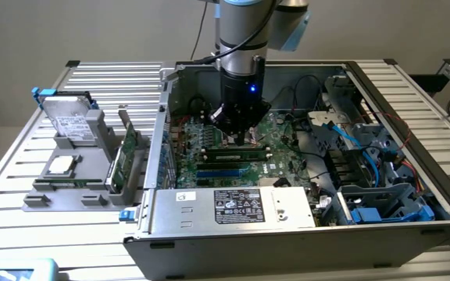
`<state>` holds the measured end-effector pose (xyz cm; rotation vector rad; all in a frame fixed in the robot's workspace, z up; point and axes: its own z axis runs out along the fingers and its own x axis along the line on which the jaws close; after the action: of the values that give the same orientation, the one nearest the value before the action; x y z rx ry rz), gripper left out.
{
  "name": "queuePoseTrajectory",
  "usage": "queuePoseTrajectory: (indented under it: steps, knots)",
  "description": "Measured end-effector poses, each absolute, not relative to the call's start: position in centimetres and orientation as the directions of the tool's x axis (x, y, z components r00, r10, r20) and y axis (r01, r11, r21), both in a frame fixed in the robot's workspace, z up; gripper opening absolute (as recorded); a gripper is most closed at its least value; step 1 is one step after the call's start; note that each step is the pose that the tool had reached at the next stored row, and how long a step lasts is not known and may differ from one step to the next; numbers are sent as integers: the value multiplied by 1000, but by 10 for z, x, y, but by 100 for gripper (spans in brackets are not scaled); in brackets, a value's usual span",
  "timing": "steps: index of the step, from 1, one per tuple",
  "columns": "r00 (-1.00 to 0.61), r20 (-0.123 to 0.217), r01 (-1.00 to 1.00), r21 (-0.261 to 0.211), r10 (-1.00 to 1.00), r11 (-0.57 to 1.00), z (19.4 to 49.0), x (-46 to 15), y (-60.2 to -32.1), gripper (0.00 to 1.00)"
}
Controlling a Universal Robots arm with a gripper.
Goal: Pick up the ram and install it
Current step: 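Press down the ram until it locks into place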
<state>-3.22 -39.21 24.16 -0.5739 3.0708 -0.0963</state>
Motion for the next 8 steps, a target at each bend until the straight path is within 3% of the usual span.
queuePoseTrajectory:
  steps: [8]
  knots:
    - [-968, -5, -248, -63, -249, 967, 242, -32, -392, 11]
